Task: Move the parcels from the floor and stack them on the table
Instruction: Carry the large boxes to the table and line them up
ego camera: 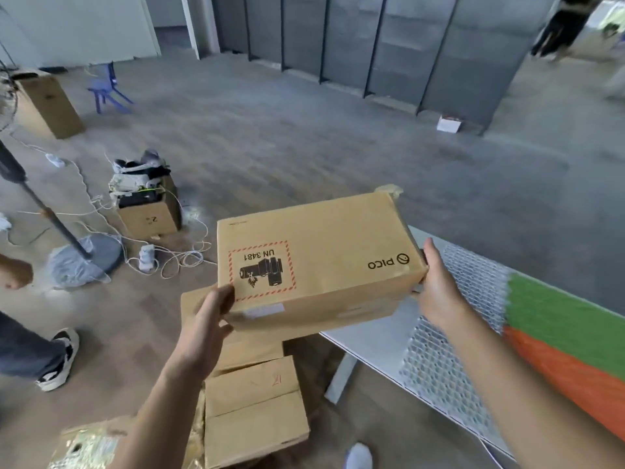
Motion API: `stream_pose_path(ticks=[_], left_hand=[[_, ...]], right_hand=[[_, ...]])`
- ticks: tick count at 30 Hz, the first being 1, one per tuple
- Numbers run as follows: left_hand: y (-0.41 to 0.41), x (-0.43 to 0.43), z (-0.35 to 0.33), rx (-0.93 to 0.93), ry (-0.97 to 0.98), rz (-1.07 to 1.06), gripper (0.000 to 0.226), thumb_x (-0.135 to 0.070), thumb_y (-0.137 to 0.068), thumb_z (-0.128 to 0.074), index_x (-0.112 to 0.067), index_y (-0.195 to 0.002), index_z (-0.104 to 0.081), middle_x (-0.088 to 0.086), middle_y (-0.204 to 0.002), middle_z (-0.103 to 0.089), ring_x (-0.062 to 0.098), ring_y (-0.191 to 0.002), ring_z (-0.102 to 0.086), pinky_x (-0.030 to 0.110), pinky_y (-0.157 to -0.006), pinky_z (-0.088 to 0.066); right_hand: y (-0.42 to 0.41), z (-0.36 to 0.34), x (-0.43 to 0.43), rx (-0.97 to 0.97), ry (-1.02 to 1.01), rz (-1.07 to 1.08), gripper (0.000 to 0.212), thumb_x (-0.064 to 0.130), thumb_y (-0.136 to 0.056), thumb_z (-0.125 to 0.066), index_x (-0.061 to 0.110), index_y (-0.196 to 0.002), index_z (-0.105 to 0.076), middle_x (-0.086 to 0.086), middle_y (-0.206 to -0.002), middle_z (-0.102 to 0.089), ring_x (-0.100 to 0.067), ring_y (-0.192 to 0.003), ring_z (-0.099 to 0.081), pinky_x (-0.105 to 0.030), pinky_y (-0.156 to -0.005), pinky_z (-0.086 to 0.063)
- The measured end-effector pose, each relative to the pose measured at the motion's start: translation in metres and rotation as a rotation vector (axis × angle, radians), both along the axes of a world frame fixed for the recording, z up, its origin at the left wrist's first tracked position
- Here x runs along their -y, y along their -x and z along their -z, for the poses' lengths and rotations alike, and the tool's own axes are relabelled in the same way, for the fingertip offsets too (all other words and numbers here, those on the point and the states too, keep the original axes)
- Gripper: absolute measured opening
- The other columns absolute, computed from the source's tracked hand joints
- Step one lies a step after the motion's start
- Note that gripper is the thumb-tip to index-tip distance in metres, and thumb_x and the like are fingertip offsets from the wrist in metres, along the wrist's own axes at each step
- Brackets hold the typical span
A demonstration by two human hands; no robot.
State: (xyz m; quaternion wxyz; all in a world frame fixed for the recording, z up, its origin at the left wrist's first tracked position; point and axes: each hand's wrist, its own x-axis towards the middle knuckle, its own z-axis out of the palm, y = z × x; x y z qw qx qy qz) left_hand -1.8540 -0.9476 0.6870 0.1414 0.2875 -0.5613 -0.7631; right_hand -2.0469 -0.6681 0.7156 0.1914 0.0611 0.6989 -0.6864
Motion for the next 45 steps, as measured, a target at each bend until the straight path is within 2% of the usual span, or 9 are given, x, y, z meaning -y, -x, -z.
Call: stream_pose_path(ticks=[6, 11, 15, 23, 29, 33, 37, 42, 45], left_hand=[[0.041, -0.059, -0.032, -0.227, 0.157, 0.329, 0.071, -0.076, -0.077, -0.047, -0.035, -0.135, -0.050, -0.013, -0.137, -0.054, 0.010, -0.131, -0.044, 0.045, -0.107, -0.033], [0.084, -0.115, -0.062, -0.348, 0.290, 0.436, 0.045, -0.021, -0.094, -0.051, -0.034, -0.137, -0.046, -0.011, -0.127, -0.062, 0.005, -0.115, -0.059, 0.018, -0.082, -0.050], [0.124, -0.154, -0.074, -0.278, 0.299, 0.520, 0.044, -0.039, -0.096, -0.045, -0.024, -0.137, -0.049, 0.002, -0.128, -0.063, 0.021, -0.118, -0.058, 0.042, -0.098, -0.045], [0.177, -0.256, -0.084, -0.189, 0.015, 0.559, 0.065, -0.065, -0.084, -0.048, -0.020, -0.130, -0.057, 0.018, -0.127, -0.061, 0.031, -0.116, -0.059, 0.051, -0.104, -0.039], [0.208, -0.322, -0.098, -0.082, 0.118, 0.516, 0.071, -0.069, -0.090, -0.028, -0.013, -0.100, -0.070, 0.014, -0.098, -0.073, 0.026, -0.087, -0.067, 0.040, -0.083, -0.044], [0.211, -0.347, -0.101, -0.001, 0.190, 0.607, 0.085, -0.080, -0.081, -0.021, -0.018, -0.103, -0.075, 0.016, -0.112, -0.069, 0.033, -0.113, -0.059, 0.050, -0.104, -0.036], [0.209, -0.372, -0.104, -0.046, 0.305, 0.654, 0.068, -0.074, -0.090, -0.015, -0.036, -0.105, -0.071, -0.003, -0.107, -0.070, 0.014, -0.098, -0.060, 0.041, -0.090, -0.036], [0.213, -0.388, -0.096, 0.064, 0.312, 0.445, 0.047, -0.070, -0.090, -0.031, -0.036, -0.084, -0.064, -0.006, -0.095, -0.062, 0.015, -0.087, -0.051, 0.035, -0.078, -0.041], [0.217, -0.392, -0.091, 0.125, 0.299, 0.419, 0.043, -0.061, -0.095, -0.032, -0.031, -0.085, -0.061, -0.004, -0.087, -0.061, 0.016, -0.080, -0.052, 0.036, -0.078, -0.040]], right_hand=[[0.004, -0.016, -0.090, -0.060, 0.030, 0.285, 0.053, 0.059, -0.099, -0.025, 0.025, -0.094, -0.066, 0.002, -0.103, -0.069, -0.014, -0.089, -0.059, -0.034, -0.075, -0.045], [0.010, -0.042, -0.172, -0.171, 0.098, 0.188, 0.035, 0.035, -0.103, -0.034, 0.023, -0.111, -0.065, 0.004, -0.114, -0.068, -0.010, -0.096, -0.062, -0.031, -0.078, -0.046], [0.023, -0.060, -0.245, -0.257, -0.025, 0.076, 0.033, 0.027, -0.102, -0.038, 0.028, -0.129, -0.057, 0.009, -0.131, -0.061, -0.016, -0.124, -0.052, -0.038, -0.103, -0.037], [0.011, -0.073, -0.368, -0.082, 0.110, 0.234, 0.037, 0.032, -0.099, -0.045, 0.016, -0.082, -0.074, -0.002, -0.080, -0.073, -0.015, -0.074, -0.066, -0.026, -0.068, -0.050], [0.020, -0.089, -0.407, -0.071, -0.091, 0.213, 0.057, 0.058, -0.097, -0.035, 0.014, -0.099, -0.071, -0.008, -0.093, -0.075, -0.026, -0.089, -0.070, -0.039, -0.083, -0.053], [0.036, -0.104, -0.442, 0.004, -0.186, 0.237, 0.058, 0.063, -0.095, -0.036, 0.015, -0.085, -0.066, -0.006, -0.080, -0.072, -0.023, -0.072, -0.068, -0.031, -0.065, -0.052], [0.038, -0.095, -0.474, 0.170, -0.035, 0.330, 0.059, 0.065, -0.087, -0.050, 0.013, -0.066, -0.070, -0.007, -0.061, -0.070, -0.021, -0.049, -0.068, -0.033, -0.047, -0.055], [0.042, -0.092, -0.484, 0.112, -0.045, 0.326, 0.075, 0.078, -0.081, -0.042, 0.015, -0.113, -0.068, -0.015, -0.108, -0.072, -0.031, -0.096, -0.071, -0.044, -0.081, -0.056], [0.039, -0.100, -0.479, 0.071, -0.070, 0.280, 0.067, 0.076, -0.083, -0.040, 0.021, -0.111, -0.066, -0.013, -0.113, -0.069, -0.029, -0.103, -0.066, -0.047, -0.092, -0.052]])
